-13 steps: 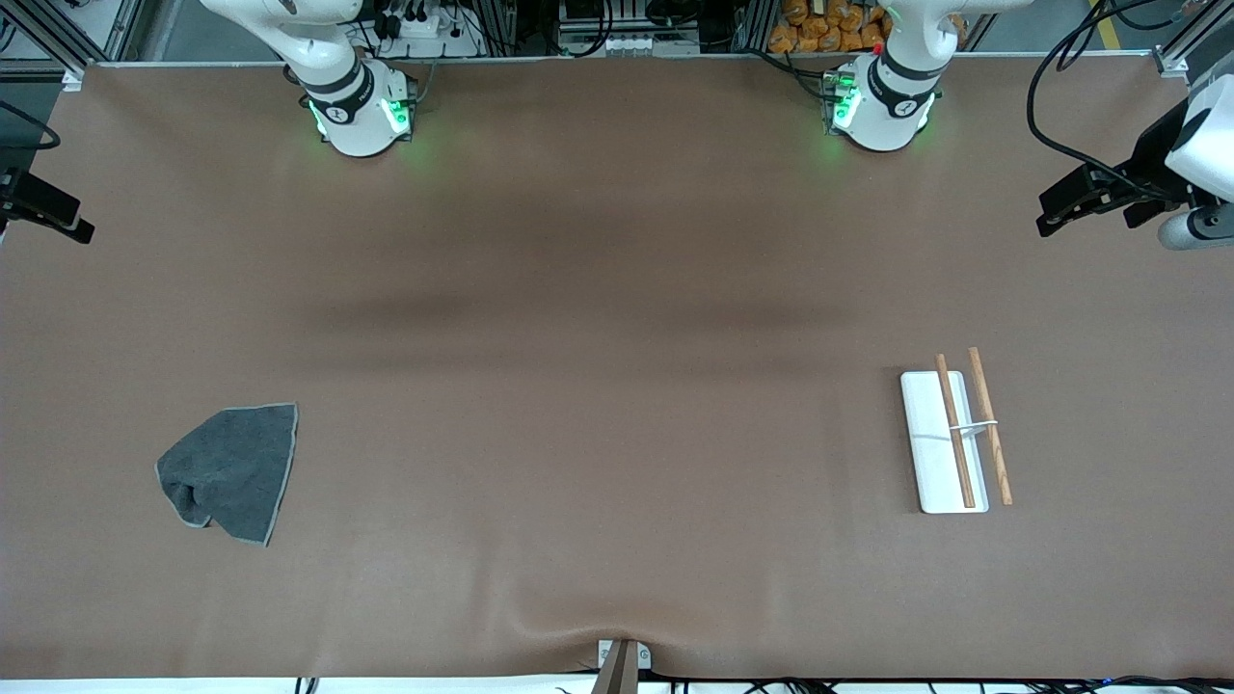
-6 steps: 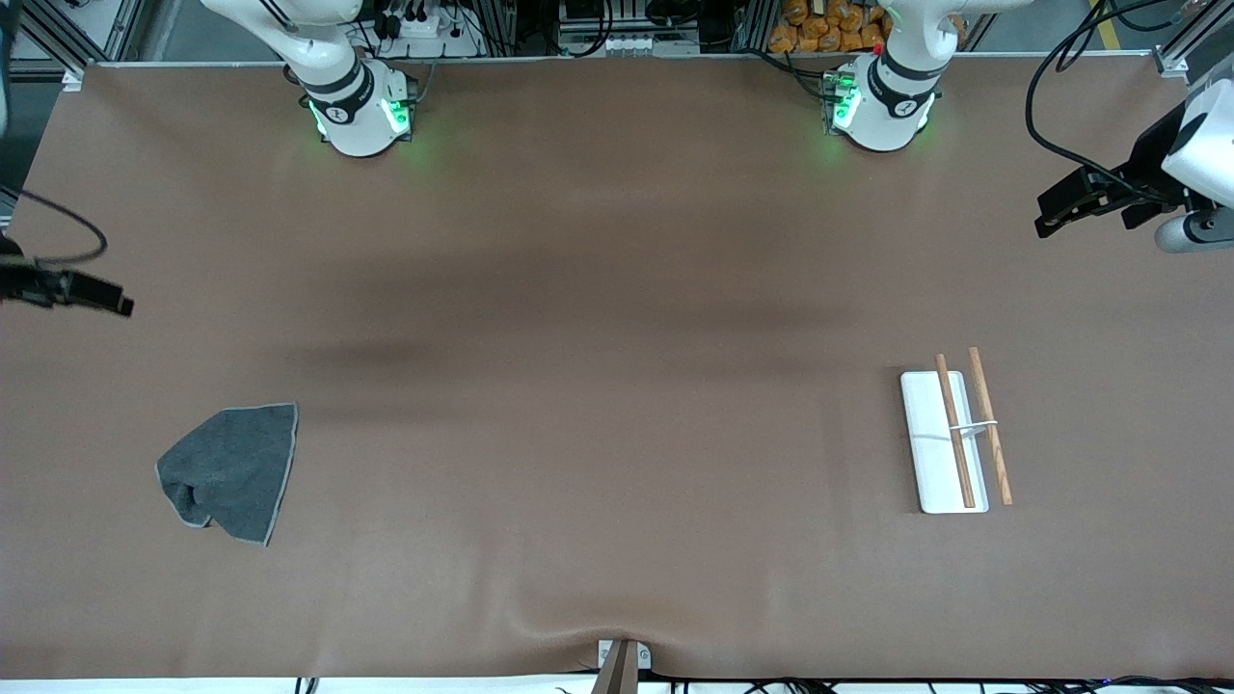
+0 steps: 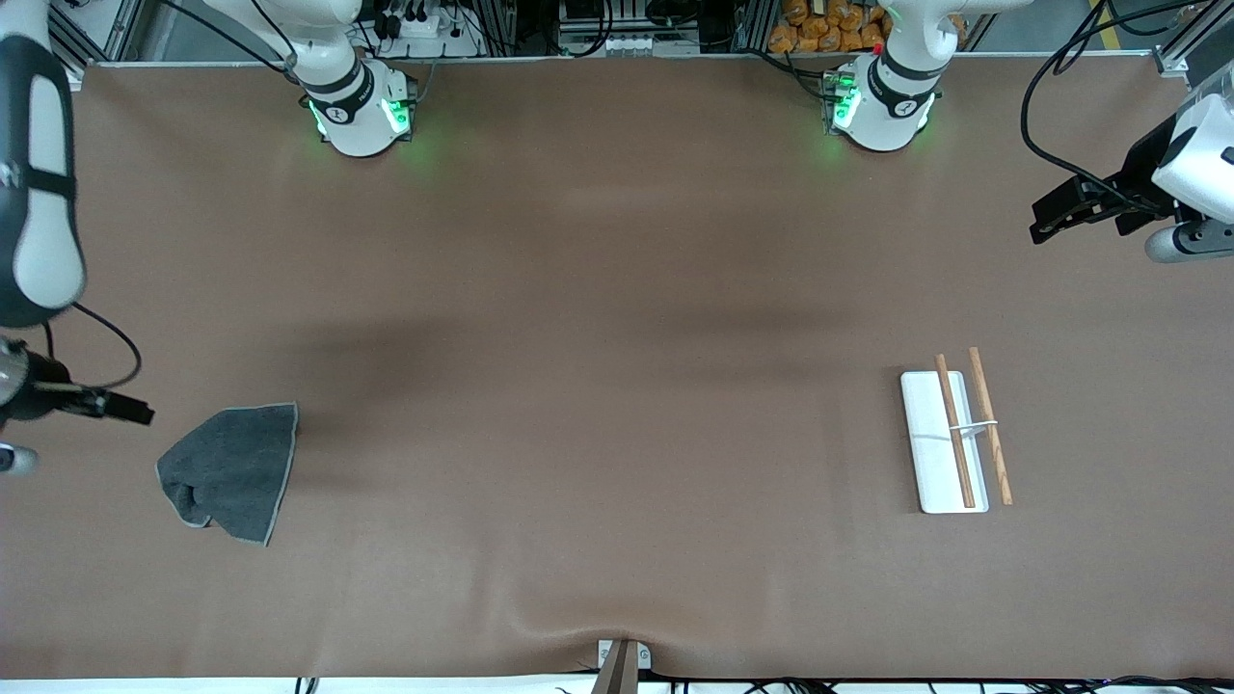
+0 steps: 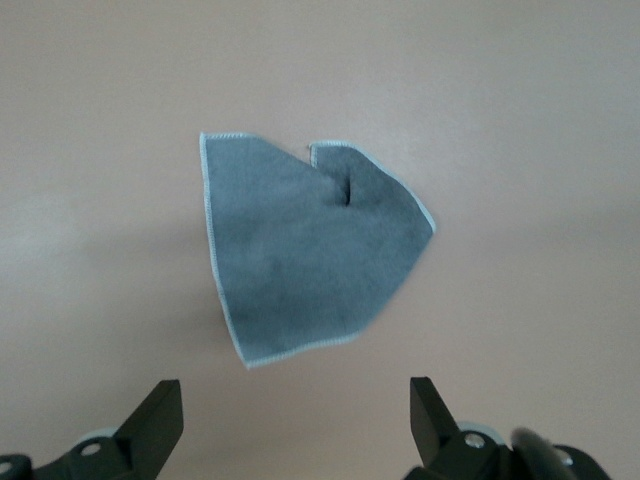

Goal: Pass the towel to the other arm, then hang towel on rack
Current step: 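Reach the right gripper down to the grey towel and pinch its edge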

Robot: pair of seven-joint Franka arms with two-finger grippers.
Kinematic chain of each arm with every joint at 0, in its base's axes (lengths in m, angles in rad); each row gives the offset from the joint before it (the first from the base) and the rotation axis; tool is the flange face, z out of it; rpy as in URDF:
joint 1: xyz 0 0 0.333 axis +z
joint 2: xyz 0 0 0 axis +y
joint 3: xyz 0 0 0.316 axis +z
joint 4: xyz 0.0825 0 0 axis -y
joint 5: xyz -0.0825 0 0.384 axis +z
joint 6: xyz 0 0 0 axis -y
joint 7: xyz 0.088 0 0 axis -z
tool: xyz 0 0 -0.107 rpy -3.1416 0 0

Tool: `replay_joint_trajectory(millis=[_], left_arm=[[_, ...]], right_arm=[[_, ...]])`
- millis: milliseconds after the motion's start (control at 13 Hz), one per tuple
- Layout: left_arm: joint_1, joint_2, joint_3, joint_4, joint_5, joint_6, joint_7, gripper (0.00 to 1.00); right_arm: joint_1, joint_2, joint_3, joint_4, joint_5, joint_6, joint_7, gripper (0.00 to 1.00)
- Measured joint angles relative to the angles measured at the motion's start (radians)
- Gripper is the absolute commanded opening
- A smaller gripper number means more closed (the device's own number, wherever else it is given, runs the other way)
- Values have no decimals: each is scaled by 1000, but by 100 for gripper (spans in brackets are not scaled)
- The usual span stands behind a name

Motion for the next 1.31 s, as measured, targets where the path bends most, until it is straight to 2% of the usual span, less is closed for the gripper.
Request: replay_joint_trajectory(millis=[308, 692, 923, 1231, 1308], left_arm=[[6, 1, 0, -4, 0, 4, 4, 100], [12, 1, 1, -6, 0, 8, 24, 100], [17, 1, 1, -7, 0, 8, 31, 100], [19, 1, 1, -9, 0, 8, 33, 100], [19, 1, 1, -10, 0, 9, 33, 100]], right_arm=[[-26, 127, -3, 0, 1, 146, 61, 100], [-34, 247, -2, 1, 2, 314, 253, 100], [-35, 286, -2, 2, 3, 352, 375, 100], [-39, 317, -3, 1, 3, 404, 393, 100], [-43, 325, -3, 1, 3, 415, 393, 92]])
